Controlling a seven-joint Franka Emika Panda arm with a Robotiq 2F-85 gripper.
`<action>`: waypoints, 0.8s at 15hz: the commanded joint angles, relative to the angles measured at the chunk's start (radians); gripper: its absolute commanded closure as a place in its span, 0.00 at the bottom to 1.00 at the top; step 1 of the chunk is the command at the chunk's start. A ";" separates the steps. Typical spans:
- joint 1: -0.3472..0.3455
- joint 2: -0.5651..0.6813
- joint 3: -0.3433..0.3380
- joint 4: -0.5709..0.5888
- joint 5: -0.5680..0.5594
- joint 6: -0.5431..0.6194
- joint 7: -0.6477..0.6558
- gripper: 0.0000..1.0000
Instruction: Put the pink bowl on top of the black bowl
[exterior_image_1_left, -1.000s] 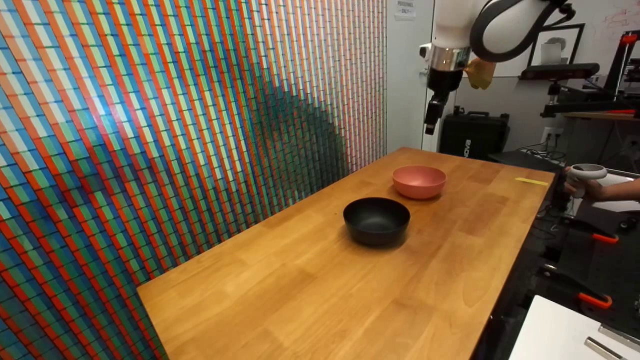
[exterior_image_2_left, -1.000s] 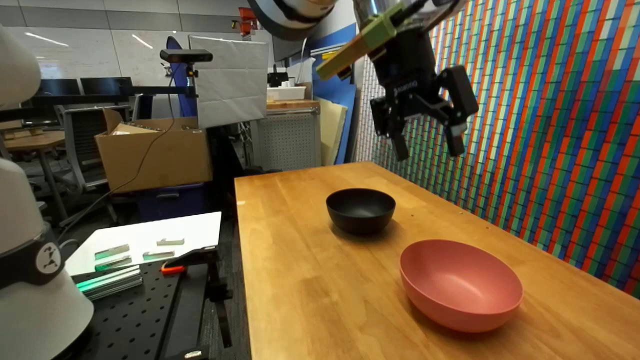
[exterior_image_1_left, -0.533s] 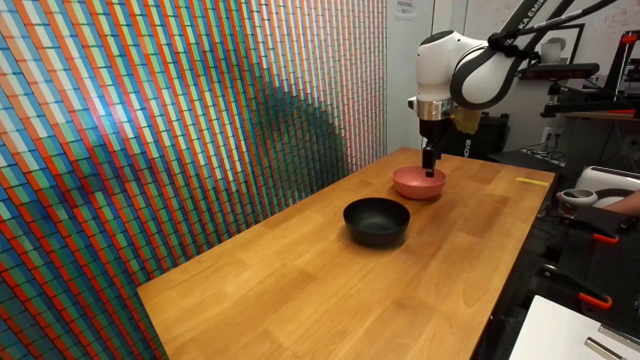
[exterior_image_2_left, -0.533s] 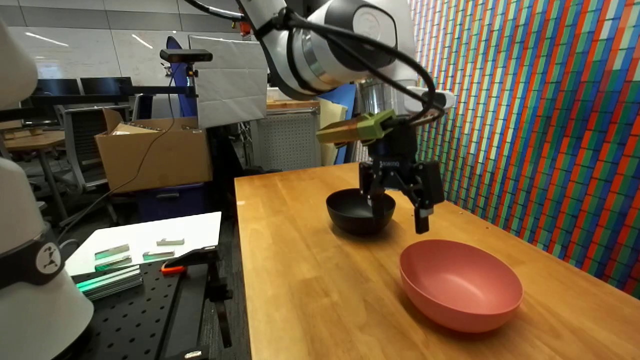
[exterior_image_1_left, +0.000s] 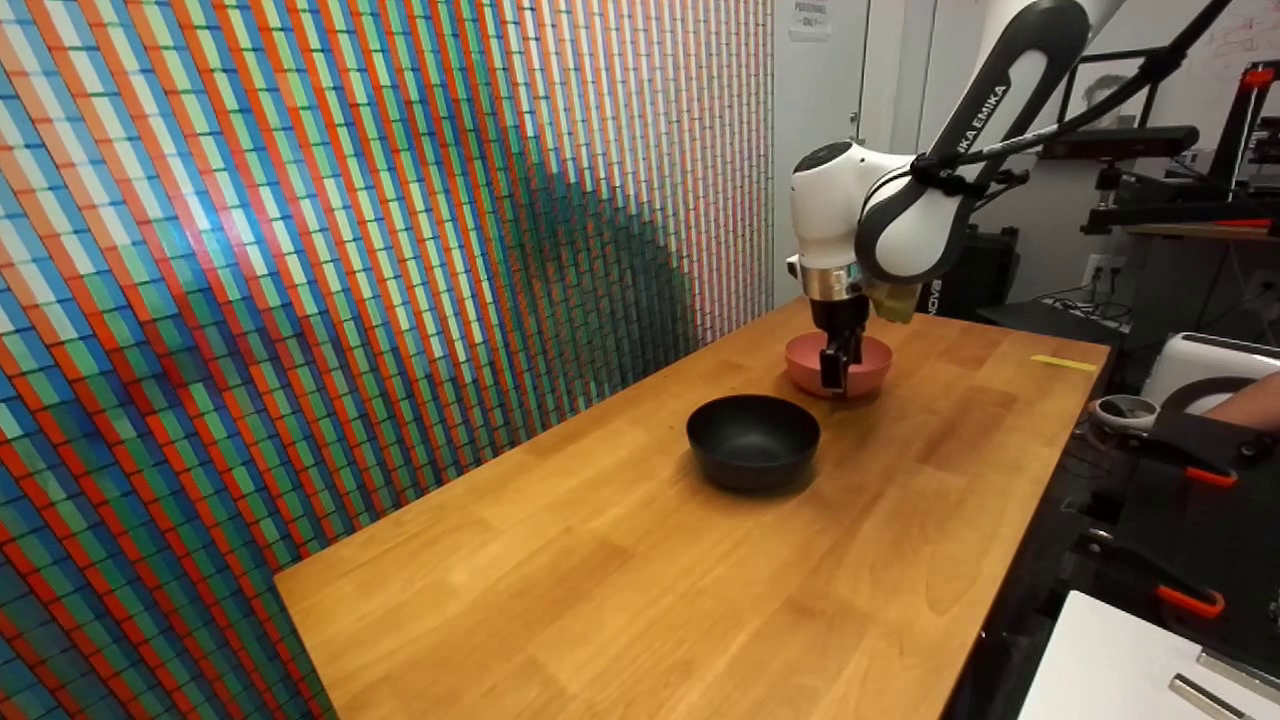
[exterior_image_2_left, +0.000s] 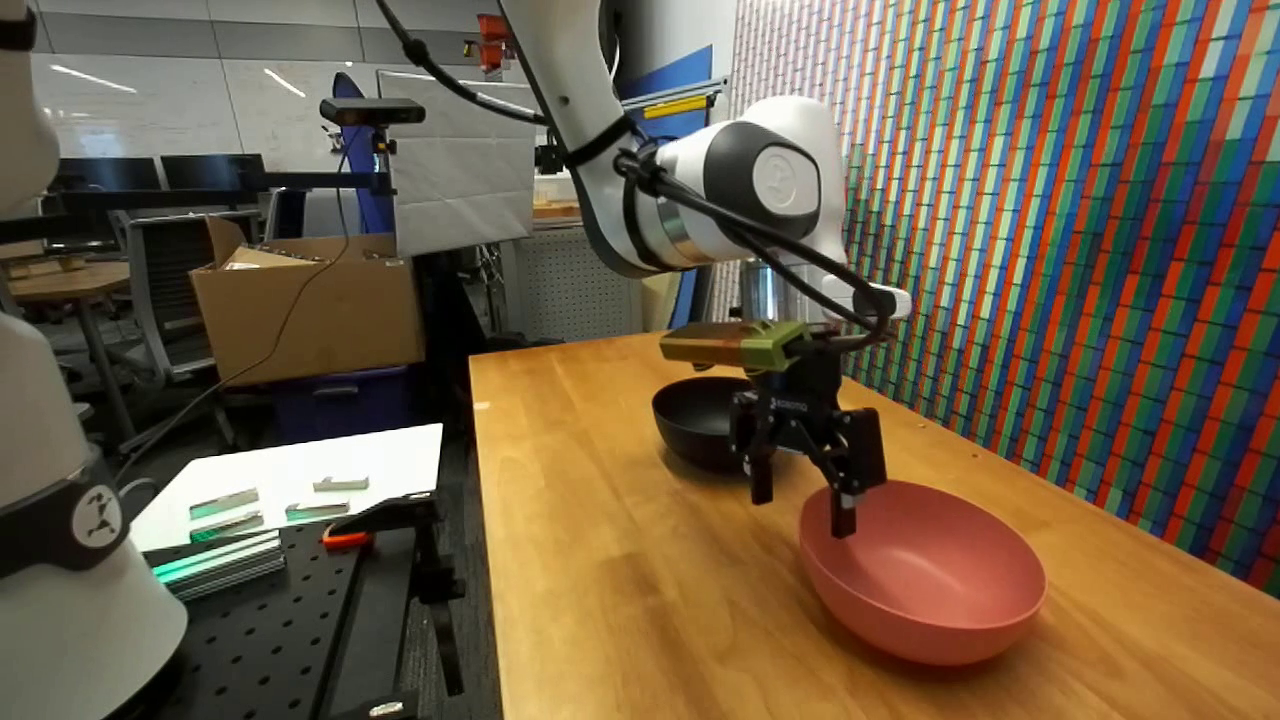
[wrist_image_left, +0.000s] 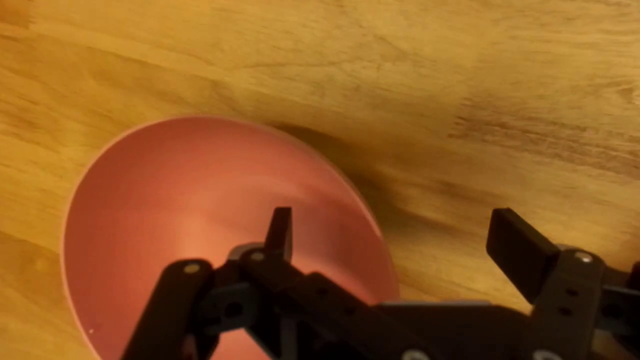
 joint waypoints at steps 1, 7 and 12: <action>0.047 0.095 -0.049 0.109 -0.022 -0.001 0.026 0.27; 0.062 0.120 -0.056 0.147 0.000 -0.004 0.006 0.73; 0.054 0.107 -0.044 0.140 0.017 -0.009 -0.007 1.00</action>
